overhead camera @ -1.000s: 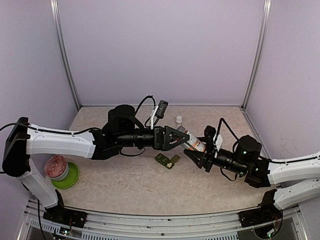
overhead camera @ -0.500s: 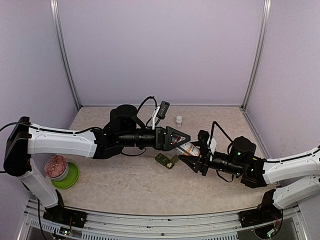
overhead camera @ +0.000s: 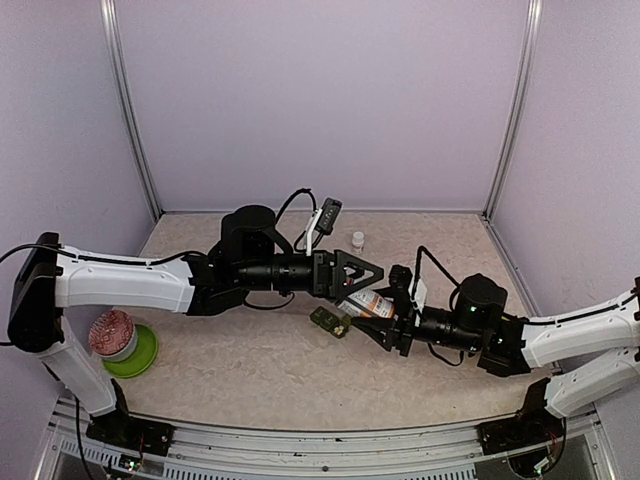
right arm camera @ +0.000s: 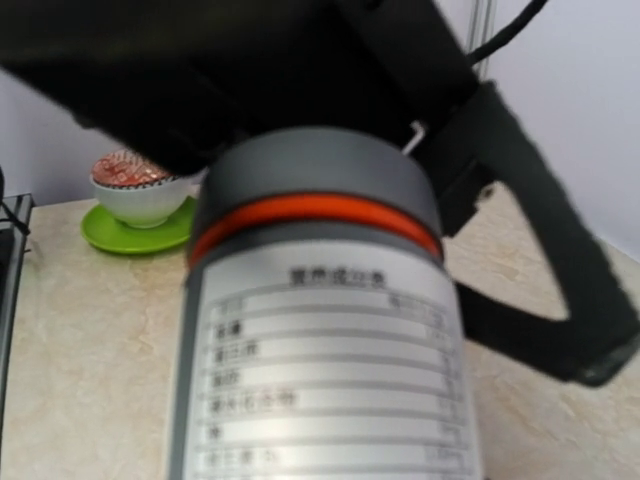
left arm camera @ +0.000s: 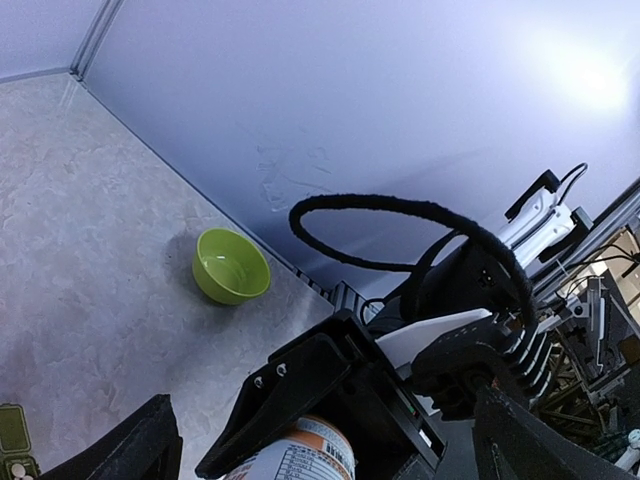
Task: Sort the pills into containers
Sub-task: Screw the lid of the pill bottle onto the pill bottle.
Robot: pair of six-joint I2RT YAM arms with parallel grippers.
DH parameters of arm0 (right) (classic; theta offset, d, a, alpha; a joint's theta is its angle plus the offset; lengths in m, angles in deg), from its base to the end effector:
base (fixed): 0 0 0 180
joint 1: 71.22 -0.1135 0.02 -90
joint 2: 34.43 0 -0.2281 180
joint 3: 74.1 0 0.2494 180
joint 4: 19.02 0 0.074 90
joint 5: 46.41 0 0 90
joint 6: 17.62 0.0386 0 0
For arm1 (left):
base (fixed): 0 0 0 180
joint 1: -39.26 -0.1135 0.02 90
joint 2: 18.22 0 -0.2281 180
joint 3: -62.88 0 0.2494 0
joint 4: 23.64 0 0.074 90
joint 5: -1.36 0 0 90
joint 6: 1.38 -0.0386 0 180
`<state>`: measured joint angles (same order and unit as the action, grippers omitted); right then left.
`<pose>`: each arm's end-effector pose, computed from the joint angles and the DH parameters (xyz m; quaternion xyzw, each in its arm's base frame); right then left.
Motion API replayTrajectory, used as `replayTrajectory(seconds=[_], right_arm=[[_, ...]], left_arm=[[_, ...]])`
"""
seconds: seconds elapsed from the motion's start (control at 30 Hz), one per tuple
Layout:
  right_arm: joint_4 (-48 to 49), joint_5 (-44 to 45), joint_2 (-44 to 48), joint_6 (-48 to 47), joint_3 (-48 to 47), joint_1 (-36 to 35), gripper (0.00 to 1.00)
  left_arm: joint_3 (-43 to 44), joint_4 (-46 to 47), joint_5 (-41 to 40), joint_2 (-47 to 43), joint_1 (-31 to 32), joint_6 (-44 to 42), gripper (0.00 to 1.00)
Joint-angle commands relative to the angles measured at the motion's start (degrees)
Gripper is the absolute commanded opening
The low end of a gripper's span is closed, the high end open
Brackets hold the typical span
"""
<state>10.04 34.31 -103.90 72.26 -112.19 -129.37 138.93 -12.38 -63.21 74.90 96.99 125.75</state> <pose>0.1345 0.2283 0.1927 -0.3990 0.6007 0.3859 0.5754 0.1884 -0.3294 0.2570 0.2746 0.6858 -0.5921 0.3221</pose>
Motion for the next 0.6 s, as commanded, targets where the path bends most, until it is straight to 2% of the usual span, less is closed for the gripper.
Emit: replayTrajectory(seconds=[0.0, 0.23, 0.57], right_arm=[[0.03, 3.08, 4.51, -0.55, -0.3, -0.52, 0.22], [-4.15, 11.9, 9.64, -2.98, 0.17, -0.39, 0.23], [-4.88, 11.65, 5.66, -1.96, -0.43, -0.35, 0.23]], left_arm=[[1.45, -0.94, -0.76, -1.68, 0.12, -1.47, 0.99], [0.6, -1.93, -1.18, -2.02, -0.17, -1.09, 0.99], [-0.46, 0.41, -0.32, -2.84, -0.12, -0.91, 0.99]])
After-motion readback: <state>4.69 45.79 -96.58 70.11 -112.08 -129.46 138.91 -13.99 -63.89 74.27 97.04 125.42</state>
